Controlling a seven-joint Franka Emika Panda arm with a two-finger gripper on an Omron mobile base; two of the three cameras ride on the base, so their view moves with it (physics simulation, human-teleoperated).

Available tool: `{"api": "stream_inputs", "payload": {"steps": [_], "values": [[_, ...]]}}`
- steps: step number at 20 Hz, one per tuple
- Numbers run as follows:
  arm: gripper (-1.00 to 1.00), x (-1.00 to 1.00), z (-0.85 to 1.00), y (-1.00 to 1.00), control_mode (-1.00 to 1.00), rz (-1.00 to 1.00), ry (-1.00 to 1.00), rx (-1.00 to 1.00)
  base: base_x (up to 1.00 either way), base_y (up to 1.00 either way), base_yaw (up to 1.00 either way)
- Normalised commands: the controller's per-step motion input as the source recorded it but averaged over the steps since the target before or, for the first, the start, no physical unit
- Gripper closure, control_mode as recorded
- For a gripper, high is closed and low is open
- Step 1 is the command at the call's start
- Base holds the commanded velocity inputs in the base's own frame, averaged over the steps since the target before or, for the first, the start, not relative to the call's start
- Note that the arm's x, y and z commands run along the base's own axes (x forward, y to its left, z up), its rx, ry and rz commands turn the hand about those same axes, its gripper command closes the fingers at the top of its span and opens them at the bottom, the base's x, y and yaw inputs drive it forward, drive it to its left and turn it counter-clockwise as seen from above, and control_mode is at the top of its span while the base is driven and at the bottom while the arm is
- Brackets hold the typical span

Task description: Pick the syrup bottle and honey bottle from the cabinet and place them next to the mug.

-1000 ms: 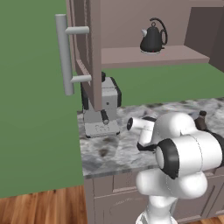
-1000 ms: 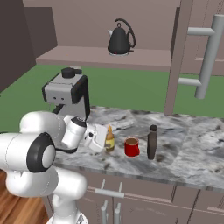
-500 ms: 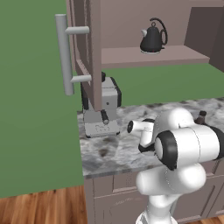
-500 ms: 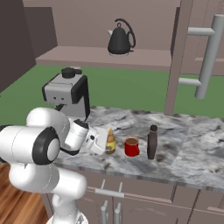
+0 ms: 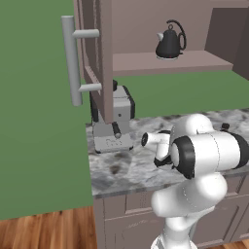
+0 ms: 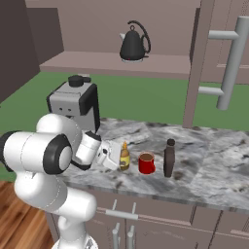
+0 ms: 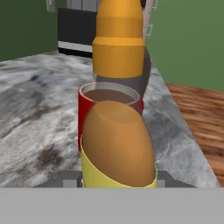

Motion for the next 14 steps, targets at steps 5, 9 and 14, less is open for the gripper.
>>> {"api": "stream_inputs", "payload": {"steps": [5, 9, 14], "values": [[1.00, 0.05, -0.01, 0.00, -1.00, 0.01, -0.02, 0.00, 0.00, 0.00, 0.00], [1.00, 0.00, -0.16, 0.00, -1.00, 0.00, -0.04, 0.00, 0.00, 0.00, 0.00], [1.00, 0.00, -0.22, 0.00, -1.00, 0.00, -0.02, 0.00, 0.00, 0.00, 0.00]]}}
